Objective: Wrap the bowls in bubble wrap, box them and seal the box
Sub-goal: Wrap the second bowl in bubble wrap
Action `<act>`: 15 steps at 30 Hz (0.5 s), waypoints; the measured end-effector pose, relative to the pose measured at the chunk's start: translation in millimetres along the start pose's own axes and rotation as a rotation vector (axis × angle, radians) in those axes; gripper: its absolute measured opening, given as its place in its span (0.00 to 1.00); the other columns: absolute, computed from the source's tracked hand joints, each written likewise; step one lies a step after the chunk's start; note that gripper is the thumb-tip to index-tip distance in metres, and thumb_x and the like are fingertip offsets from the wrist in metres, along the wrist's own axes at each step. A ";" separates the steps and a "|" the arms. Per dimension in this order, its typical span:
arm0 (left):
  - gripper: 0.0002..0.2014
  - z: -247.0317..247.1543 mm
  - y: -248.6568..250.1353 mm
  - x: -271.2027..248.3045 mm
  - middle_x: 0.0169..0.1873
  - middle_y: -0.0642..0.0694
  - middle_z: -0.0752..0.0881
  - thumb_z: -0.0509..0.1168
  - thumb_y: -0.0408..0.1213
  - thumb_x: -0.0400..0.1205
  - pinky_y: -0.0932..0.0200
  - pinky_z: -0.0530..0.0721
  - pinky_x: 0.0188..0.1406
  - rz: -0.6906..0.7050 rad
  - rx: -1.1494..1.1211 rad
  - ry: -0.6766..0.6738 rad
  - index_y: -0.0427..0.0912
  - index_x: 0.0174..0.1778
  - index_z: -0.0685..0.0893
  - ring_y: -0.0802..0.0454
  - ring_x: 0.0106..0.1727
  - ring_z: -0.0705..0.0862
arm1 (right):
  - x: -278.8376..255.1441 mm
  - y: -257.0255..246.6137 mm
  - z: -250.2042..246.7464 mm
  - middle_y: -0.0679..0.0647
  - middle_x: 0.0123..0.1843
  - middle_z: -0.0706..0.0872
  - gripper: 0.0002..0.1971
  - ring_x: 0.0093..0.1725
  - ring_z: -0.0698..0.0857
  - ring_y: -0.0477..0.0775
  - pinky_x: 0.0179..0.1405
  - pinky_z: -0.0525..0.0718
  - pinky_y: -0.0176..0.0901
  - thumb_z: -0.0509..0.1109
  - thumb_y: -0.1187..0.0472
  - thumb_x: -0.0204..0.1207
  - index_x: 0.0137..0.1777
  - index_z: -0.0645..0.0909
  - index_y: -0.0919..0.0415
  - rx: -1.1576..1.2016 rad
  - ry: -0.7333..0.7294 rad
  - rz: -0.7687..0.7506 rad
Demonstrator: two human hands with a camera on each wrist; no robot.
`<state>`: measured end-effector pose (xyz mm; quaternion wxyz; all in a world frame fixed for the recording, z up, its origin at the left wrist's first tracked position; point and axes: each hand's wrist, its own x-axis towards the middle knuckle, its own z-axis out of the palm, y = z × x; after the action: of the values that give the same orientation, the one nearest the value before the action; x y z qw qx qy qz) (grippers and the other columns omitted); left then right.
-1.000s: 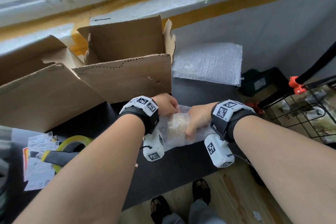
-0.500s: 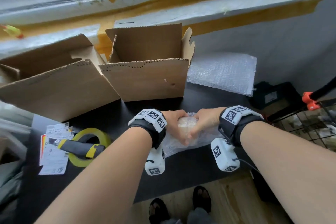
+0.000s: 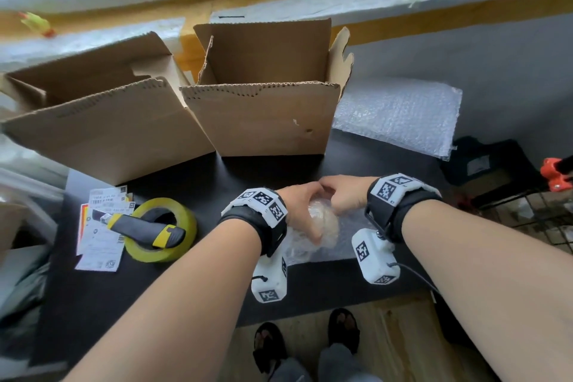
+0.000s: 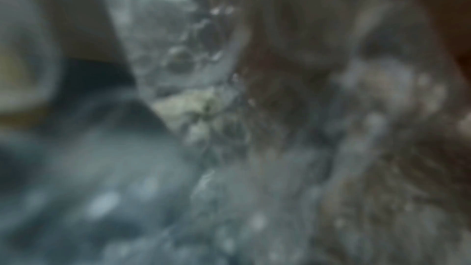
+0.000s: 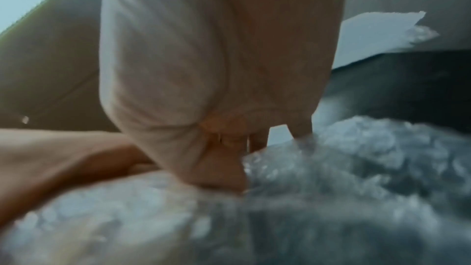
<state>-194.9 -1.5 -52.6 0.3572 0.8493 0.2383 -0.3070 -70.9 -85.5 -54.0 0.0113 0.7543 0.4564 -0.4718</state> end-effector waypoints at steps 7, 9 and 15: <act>0.36 -4.3 -24.8 -4.4 0.52 0.51 0.81 0.80 0.41 0.65 0.63 0.81 0.41 -0.064 -0.186 0.129 0.55 0.69 0.73 0.53 0.49 0.83 | -13.4 14.9 -11.8 0.49 0.48 0.82 0.13 0.44 0.87 0.53 0.38 0.87 0.41 0.77 0.61 0.69 0.52 0.83 0.56 0.216 -0.138 0.145; 0.36 -5.1 -28.1 -4.5 0.54 0.51 0.81 0.80 0.42 0.65 0.65 0.80 0.42 -0.076 -0.230 0.165 0.54 0.69 0.74 0.54 0.50 0.83 | -15.6 13.3 -9.4 0.49 0.48 0.82 0.18 0.42 0.86 0.52 0.35 0.86 0.39 0.79 0.64 0.69 0.58 0.81 0.60 0.283 -0.168 0.129; 0.42 -8.7 -37.2 -9.7 0.55 0.51 0.82 0.82 0.47 0.63 0.61 0.84 0.48 -0.129 -0.267 0.129 0.55 0.73 0.71 0.54 0.53 0.83 | -6.8 16.3 -3.3 0.57 0.37 0.87 0.05 0.39 0.84 0.54 0.46 0.87 0.49 0.73 0.69 0.69 0.41 0.89 0.61 0.324 0.051 0.109</act>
<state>-221.8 26.7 -58.2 0.4303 0.7953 0.3534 -0.2397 -58.1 -98.1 -54.0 -0.0967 0.7815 0.3330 -0.5186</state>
